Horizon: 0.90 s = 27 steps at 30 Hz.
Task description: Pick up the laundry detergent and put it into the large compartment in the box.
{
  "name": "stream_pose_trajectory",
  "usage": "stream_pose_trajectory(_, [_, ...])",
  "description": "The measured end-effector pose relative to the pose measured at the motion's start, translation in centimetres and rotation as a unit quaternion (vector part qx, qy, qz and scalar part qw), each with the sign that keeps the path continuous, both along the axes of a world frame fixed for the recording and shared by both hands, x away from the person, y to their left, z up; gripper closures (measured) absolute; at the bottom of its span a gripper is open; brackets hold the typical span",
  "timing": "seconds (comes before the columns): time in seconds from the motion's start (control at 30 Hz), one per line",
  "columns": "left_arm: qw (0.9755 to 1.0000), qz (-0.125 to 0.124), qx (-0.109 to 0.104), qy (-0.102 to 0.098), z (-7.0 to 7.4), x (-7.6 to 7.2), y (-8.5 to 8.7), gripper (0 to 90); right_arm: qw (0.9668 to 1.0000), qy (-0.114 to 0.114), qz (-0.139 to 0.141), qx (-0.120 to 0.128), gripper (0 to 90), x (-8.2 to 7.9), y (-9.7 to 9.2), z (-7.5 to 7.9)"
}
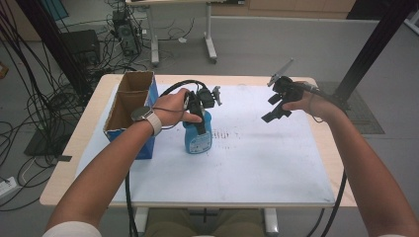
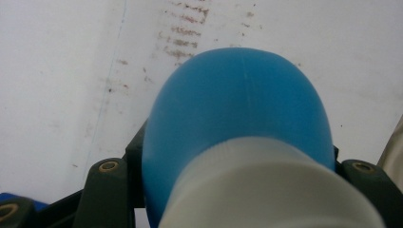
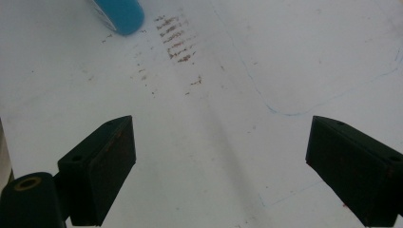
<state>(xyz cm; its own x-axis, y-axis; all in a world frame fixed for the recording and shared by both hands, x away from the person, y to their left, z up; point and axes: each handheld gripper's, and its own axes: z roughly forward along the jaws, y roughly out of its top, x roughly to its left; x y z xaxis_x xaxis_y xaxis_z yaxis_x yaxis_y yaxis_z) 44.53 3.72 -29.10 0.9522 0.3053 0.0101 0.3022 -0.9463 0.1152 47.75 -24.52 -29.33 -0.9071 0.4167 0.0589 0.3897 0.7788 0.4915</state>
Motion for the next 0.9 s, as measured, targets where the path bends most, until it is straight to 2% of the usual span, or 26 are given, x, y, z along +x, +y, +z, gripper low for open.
stream_pose_trajectory(0.9, [1.0, -0.002, -0.002, -0.003, -0.03, -0.05, 0.01, 40.2, 1.0, 0.002, 0.003, -0.003, 9.3, -0.06, 0.18, 0.04])
